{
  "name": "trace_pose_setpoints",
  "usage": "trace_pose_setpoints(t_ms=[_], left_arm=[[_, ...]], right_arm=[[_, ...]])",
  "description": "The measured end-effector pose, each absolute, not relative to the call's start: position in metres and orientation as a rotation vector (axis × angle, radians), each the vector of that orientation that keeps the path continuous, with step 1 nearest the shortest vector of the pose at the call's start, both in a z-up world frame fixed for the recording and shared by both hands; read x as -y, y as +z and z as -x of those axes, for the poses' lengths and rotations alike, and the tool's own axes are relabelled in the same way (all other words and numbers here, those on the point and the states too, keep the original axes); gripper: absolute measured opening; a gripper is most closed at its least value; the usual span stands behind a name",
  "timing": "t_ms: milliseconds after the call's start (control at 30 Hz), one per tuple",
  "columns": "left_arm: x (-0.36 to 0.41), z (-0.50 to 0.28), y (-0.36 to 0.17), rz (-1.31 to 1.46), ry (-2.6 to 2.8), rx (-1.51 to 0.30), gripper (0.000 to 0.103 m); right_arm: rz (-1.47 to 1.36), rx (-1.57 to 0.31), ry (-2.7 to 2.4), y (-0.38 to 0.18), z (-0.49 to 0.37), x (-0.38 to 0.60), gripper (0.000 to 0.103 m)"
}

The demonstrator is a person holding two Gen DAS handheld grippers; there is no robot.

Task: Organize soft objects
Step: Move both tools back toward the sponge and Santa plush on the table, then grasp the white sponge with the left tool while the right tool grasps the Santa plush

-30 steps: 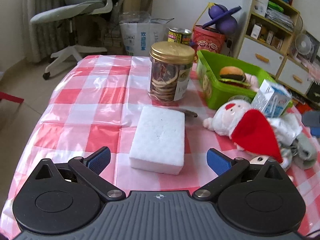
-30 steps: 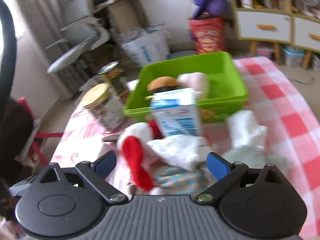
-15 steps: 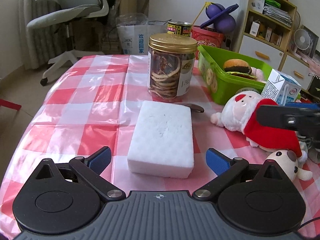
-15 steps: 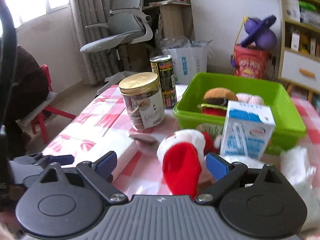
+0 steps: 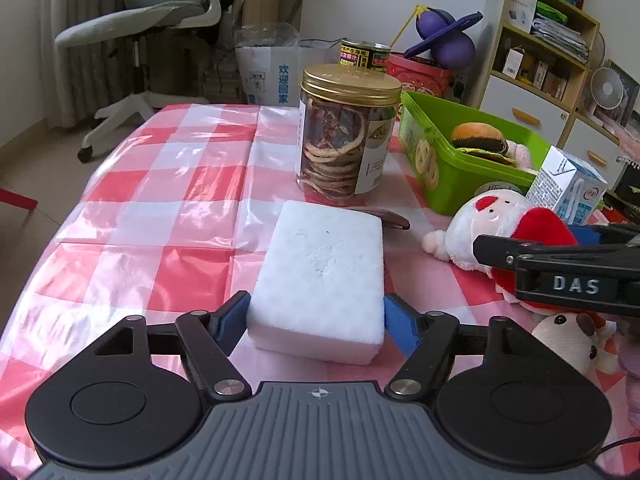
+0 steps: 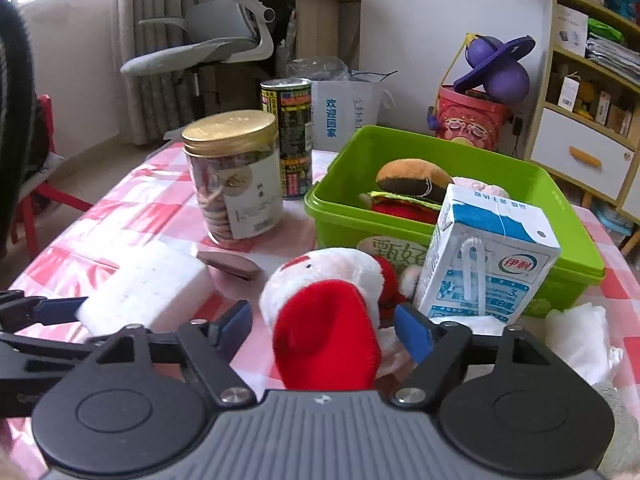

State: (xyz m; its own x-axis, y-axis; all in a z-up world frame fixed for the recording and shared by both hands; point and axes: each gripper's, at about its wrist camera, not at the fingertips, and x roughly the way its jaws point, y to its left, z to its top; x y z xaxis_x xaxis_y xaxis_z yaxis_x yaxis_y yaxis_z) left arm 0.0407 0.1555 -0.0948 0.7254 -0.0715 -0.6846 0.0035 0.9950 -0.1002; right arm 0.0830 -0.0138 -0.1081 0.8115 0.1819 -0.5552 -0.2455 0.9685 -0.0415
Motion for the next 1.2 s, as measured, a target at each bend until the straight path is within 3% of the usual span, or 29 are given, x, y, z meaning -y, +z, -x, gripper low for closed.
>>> trace_pose_setpoints(t_ms=[200,367,1200], left_arm=[[-0.159,-0.038,-0.091,0.110,-0.039,-0.756,0.070],[-0.164,-0.036,-0.085,0.141,-0.041,-0.754,0.069],[-0.169,-0.029,-0.058,0.323,-0.040,-0.757,0.069]], right_arm=[[0.091,-0.594,0.243,-0.110,-0.087,0.016,0.040],[0.074,-0.604,0.267,-0.108,-0.086,0.018,0.033],[-0.276,-0.594,0.486,-0.053,-0.057,0.065,0.031]])
